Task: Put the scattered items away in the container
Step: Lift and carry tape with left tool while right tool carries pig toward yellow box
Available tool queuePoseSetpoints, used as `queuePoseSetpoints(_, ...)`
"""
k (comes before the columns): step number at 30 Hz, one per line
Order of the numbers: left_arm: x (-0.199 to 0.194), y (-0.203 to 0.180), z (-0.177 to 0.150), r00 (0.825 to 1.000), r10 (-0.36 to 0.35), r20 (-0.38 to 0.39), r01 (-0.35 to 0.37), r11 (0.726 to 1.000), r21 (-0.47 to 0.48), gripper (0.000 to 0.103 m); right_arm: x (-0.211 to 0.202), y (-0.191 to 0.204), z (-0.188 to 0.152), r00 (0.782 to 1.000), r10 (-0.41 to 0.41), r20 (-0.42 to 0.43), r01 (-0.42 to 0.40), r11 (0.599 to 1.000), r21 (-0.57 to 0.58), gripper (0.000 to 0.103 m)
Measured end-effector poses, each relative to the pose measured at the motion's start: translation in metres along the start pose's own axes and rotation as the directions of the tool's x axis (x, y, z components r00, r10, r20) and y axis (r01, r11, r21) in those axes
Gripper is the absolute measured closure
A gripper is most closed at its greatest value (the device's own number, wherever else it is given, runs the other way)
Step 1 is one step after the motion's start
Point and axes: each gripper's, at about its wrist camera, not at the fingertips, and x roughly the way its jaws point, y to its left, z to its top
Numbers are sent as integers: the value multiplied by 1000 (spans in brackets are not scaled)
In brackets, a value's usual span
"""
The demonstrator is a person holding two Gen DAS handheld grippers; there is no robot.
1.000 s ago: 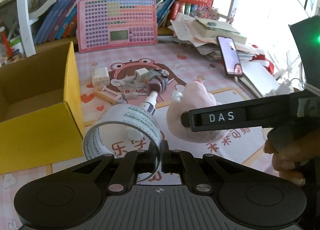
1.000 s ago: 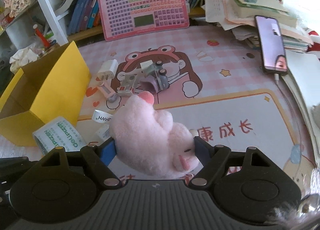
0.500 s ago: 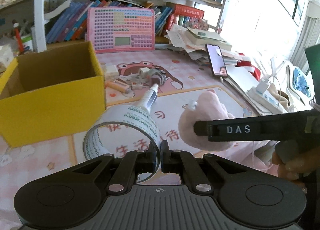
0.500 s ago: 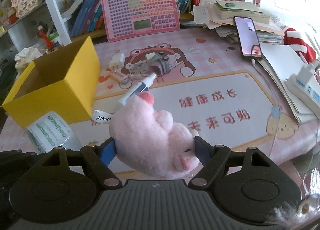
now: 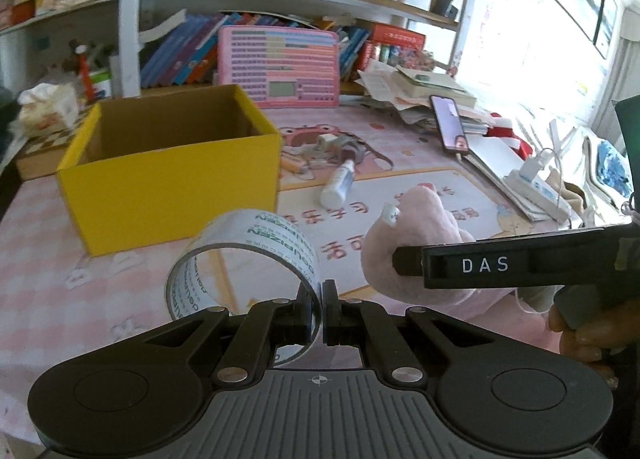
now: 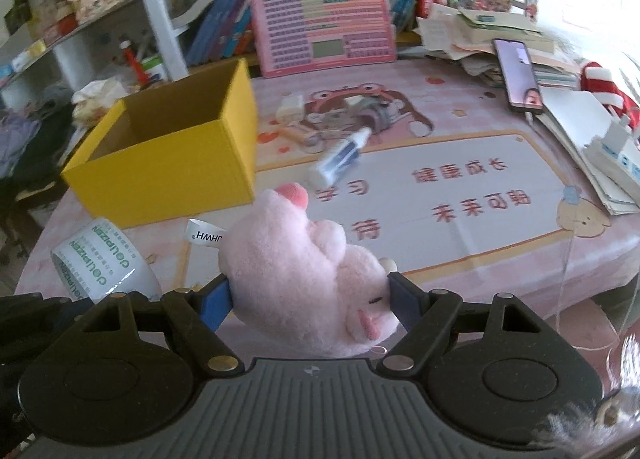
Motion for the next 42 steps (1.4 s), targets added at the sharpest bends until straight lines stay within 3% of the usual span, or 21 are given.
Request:
queuePoseSetpoints(20,-44,53,-18,989,131,62,-122,983,-135,100,8,84,-8,985,141,-104,-162,960,-229,24)
queuePoseSetpoints(42,-46,70,-11,979,190,69,-175,967,-185,100,22,109,6,966,215,-145,-252,913,-320,24)
